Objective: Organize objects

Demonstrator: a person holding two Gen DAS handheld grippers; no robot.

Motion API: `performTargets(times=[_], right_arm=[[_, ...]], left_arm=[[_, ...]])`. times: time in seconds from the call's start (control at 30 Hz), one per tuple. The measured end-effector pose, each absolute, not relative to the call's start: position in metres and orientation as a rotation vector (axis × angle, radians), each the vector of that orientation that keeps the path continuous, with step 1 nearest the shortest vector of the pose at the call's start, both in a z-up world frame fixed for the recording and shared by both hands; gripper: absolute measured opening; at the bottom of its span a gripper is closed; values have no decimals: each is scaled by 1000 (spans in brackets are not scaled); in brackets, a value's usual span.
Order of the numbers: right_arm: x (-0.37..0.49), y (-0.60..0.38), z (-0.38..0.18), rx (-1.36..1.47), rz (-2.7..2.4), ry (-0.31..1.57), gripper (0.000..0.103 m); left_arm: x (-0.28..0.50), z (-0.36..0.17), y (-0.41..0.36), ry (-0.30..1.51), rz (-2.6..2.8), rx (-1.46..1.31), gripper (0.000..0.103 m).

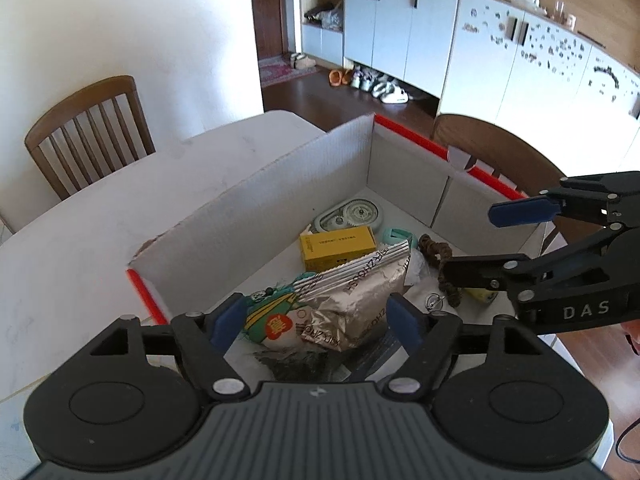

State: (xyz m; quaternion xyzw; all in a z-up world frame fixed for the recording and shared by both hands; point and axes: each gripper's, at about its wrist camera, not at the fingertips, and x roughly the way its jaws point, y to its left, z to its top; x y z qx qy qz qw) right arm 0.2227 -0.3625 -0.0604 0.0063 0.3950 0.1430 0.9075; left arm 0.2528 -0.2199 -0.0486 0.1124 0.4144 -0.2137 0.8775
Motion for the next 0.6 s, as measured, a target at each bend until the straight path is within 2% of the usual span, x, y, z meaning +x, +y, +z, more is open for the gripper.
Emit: performTargets(times=[0.3,0.53,0.6], right_arm=[[195,-349,-40,53,291,761,76],[169,-329,-27,58,289,725,84],[162,-323,-25,59,287,717,85]], left_arm=[[235,-29,-184,803,-428,147,83],[220,-17,-154,765,-398,94,86],[214,-14,-146,755,-394,84,92]])
